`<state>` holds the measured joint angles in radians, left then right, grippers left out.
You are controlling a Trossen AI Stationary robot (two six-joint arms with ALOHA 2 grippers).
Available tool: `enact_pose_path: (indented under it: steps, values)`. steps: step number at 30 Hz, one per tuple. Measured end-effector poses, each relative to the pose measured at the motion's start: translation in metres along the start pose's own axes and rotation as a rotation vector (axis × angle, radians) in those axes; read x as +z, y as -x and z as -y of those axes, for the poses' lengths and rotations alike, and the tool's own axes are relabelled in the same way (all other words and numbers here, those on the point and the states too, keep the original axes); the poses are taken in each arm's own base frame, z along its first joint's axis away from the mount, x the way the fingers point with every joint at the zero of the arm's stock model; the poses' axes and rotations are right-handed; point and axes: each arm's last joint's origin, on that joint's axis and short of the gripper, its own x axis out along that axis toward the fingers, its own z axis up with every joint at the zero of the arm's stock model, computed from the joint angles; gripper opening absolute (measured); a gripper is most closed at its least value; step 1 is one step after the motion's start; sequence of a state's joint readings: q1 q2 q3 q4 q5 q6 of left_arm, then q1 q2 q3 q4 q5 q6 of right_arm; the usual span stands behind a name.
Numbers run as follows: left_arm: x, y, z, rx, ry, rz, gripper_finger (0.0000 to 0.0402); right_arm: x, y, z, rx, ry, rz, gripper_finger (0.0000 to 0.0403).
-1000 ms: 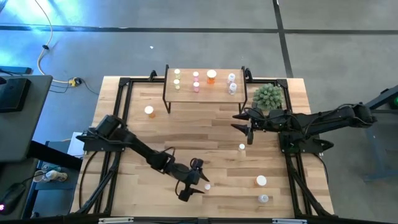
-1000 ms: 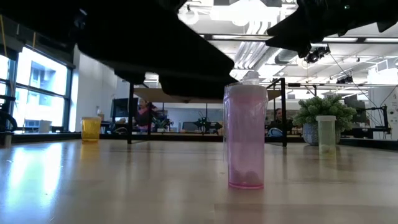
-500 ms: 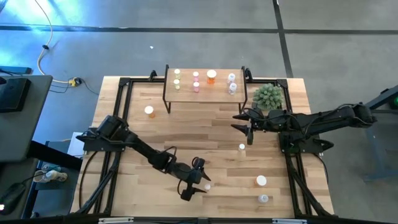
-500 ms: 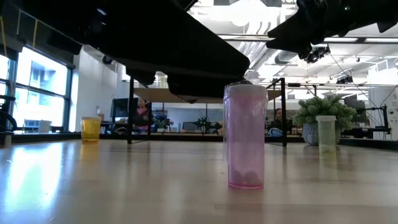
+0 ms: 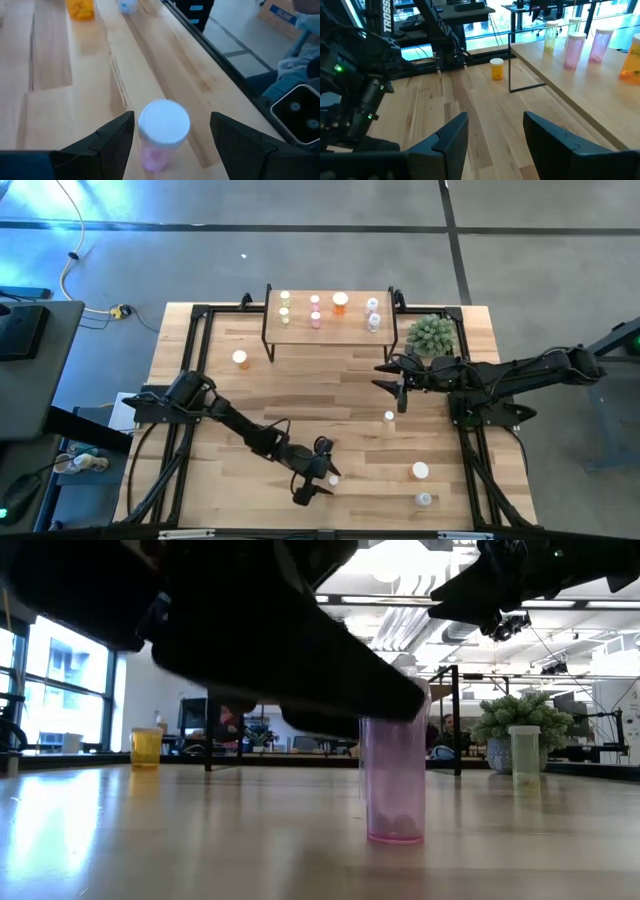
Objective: Pick and place medicine bottles onto shelf by color
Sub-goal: Put the pink pill bottle aligned with the other pink pill bottles on the shelf
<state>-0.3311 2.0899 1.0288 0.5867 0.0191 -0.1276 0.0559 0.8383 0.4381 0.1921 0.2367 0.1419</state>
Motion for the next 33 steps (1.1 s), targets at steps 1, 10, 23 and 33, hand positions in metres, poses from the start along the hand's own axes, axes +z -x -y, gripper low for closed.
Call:
enact_pose_path:
  steps: [1, 10, 23, 33]
  values:
    - [0.0011, -0.0002, -0.0009, -0.001, 0.001, 0.004, 0.0252, 0.0000, 0.0000, 0.0000, 0.000, 0.000, 0.000, 0.0181]
    - [0.0030, 0.0019, -0.0047, 0.026, -0.002, 0.000, 0.0235, -0.0011, 0.0000, 0.0002, -0.002, 0.004, -0.011, 0.0181]
    - [0.0031, 0.0019, -0.0046, 0.040, -0.003, 0.003, 0.0173, -0.0029, 0.0000, 0.0006, -0.005, 0.010, -0.030, 0.0181]
    - [0.0031, 0.0019, -0.0043, 0.028, -0.003, 0.002, 0.0127, -0.0029, 0.0000, 0.0006, -0.005, 0.010, -0.030, 0.0181]
